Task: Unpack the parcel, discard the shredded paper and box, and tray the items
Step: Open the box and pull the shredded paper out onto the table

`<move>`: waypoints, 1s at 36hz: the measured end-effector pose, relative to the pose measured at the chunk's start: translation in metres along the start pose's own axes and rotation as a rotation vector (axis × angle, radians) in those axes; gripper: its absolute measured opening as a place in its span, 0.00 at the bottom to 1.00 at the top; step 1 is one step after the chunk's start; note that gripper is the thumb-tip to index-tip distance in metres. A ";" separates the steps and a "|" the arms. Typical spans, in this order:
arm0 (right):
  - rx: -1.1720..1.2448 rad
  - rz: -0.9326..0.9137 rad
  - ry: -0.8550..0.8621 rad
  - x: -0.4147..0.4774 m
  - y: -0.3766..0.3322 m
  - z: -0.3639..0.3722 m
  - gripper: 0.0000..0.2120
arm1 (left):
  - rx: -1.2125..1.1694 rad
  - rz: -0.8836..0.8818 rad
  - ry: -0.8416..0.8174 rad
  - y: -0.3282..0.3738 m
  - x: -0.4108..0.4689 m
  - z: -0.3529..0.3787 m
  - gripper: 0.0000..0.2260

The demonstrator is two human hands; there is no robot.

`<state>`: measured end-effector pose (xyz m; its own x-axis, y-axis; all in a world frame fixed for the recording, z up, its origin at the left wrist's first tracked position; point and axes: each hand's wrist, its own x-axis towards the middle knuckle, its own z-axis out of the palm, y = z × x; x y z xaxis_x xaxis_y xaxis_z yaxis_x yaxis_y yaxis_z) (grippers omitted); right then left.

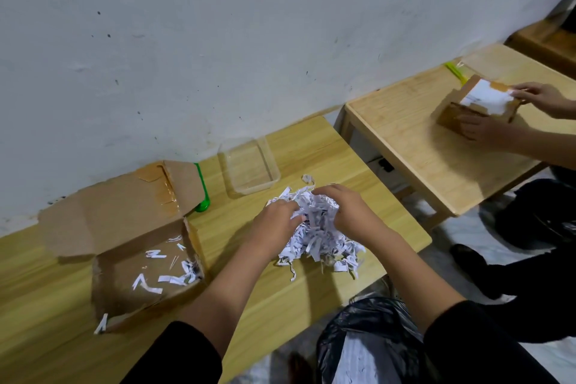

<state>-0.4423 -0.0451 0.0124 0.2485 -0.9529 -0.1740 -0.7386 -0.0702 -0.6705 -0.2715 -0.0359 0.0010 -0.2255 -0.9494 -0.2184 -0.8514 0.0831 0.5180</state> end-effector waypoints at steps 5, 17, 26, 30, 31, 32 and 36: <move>0.010 0.015 0.144 0.001 0.003 0.015 0.28 | -0.024 0.013 0.059 -0.001 0.001 0.008 0.13; -0.113 0.077 0.253 -0.003 0.014 0.037 0.06 | 0.019 0.085 0.220 -0.015 0.003 0.025 0.11; -0.111 -0.030 0.243 -0.004 0.040 0.042 0.07 | 0.023 0.091 0.079 -0.033 0.002 0.037 0.20; -0.072 -0.042 0.265 0.000 0.035 0.041 0.08 | -0.051 0.080 0.075 -0.034 -0.001 0.036 0.21; -0.063 -0.036 0.270 0.001 0.034 0.041 0.08 | -0.066 0.067 0.078 -0.033 -0.002 0.034 0.21; -0.058 -0.029 0.276 0.002 0.033 0.041 0.09 | -0.074 0.060 0.081 -0.032 -0.002 0.033 0.21; -0.068 -0.010 0.260 0.007 0.032 0.041 0.10 | -0.072 0.076 0.077 -0.032 -0.001 0.031 0.21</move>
<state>-0.4387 -0.0421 -0.0395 0.0931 -0.9952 0.0287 -0.7795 -0.0908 -0.6198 -0.2583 -0.0282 -0.0408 -0.2484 -0.9619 -0.1139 -0.7967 0.1360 0.5888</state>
